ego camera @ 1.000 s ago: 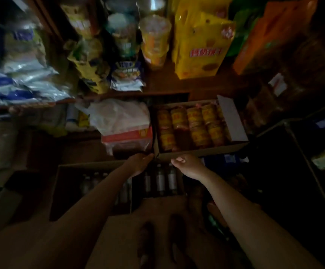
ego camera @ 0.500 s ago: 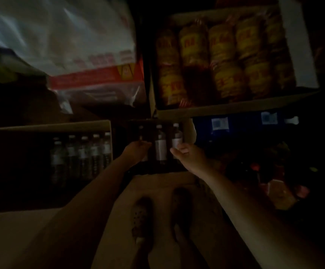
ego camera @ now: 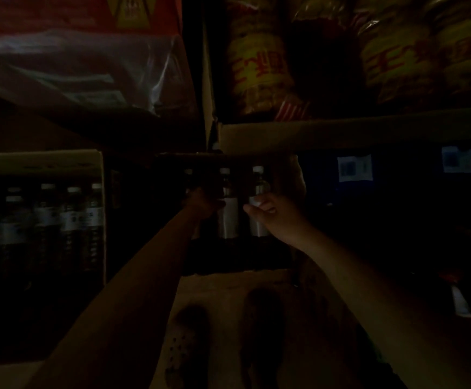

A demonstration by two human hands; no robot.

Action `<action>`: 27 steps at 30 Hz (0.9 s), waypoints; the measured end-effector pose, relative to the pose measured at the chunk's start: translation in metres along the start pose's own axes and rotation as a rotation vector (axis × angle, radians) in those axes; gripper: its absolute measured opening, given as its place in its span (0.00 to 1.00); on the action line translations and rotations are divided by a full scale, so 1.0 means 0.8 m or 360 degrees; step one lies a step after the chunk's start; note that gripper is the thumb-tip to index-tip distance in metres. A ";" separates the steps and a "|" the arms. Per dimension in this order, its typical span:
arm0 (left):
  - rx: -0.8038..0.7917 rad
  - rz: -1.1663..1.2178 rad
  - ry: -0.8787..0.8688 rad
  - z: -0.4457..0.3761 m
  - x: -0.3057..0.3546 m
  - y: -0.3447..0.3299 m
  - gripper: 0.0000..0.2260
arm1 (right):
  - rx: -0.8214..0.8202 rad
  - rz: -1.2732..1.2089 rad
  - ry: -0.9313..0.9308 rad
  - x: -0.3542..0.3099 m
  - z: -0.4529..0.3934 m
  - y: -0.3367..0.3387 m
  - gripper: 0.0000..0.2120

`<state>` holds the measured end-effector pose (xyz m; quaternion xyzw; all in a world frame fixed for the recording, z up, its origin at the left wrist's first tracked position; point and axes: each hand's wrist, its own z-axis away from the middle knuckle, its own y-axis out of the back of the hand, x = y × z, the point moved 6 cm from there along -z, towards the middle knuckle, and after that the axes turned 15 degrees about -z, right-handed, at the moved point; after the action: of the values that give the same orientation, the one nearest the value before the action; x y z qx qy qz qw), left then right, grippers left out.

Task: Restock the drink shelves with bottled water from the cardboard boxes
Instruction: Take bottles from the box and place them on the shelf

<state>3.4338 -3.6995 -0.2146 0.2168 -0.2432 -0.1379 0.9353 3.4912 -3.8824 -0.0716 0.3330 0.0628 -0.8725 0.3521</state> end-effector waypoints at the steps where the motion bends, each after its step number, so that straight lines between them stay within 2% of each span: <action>1: -0.0023 0.0051 -0.0076 -0.009 0.002 -0.009 0.40 | -0.0005 -0.0012 -0.0002 0.005 -0.005 0.000 0.22; 4: -0.0011 0.0059 -0.0172 -0.014 0.018 -0.023 0.29 | -0.0001 -0.0080 0.0019 0.012 -0.020 0.000 0.22; 7: -0.0008 0.0137 -0.0232 -0.031 0.017 -0.044 0.25 | 0.0000 -0.0159 0.0034 0.017 -0.031 -0.003 0.22; 10: -0.0141 0.0111 -0.0223 -0.048 0.016 -0.069 0.18 | -0.0012 -0.0210 0.0076 0.019 -0.037 -0.007 0.20; 12: -0.0202 0.0200 -0.0210 -0.044 0.024 -0.081 0.19 | 0.0004 -0.0215 0.0086 0.020 -0.039 -0.003 0.19; 16: -0.0141 0.0326 -0.0211 -0.023 0.040 -0.081 0.22 | 0.0041 -0.0250 0.0062 0.011 -0.036 0.013 0.19; 19: -0.0093 0.0313 -0.0205 -0.001 0.035 -0.067 0.46 | 0.0098 -0.0231 0.0086 -0.002 -0.029 0.024 0.20; 21: -0.0003 0.0235 -0.0268 0.025 0.039 -0.049 0.50 | 0.0117 -0.0200 0.0089 -0.011 -0.018 0.028 0.22; 23: 0.0067 0.0179 -0.0284 0.053 0.042 -0.022 0.47 | 0.0093 -0.0210 0.0079 -0.024 -0.002 0.025 0.23; 26: 0.0084 0.0196 -0.0278 0.101 0.055 0.027 0.30 | 0.0066 -0.0288 0.0036 -0.044 0.031 0.017 0.25; 27: 0.0086 0.0213 -0.0238 0.121 0.060 0.045 0.30 | 0.0049 -0.0308 0.0026 -0.052 0.044 0.013 0.26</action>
<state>3.4302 -3.7182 -0.1025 0.2144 -0.3300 -0.0844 0.9154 3.5011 -3.8787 -0.0172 0.3379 0.0840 -0.9005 0.2606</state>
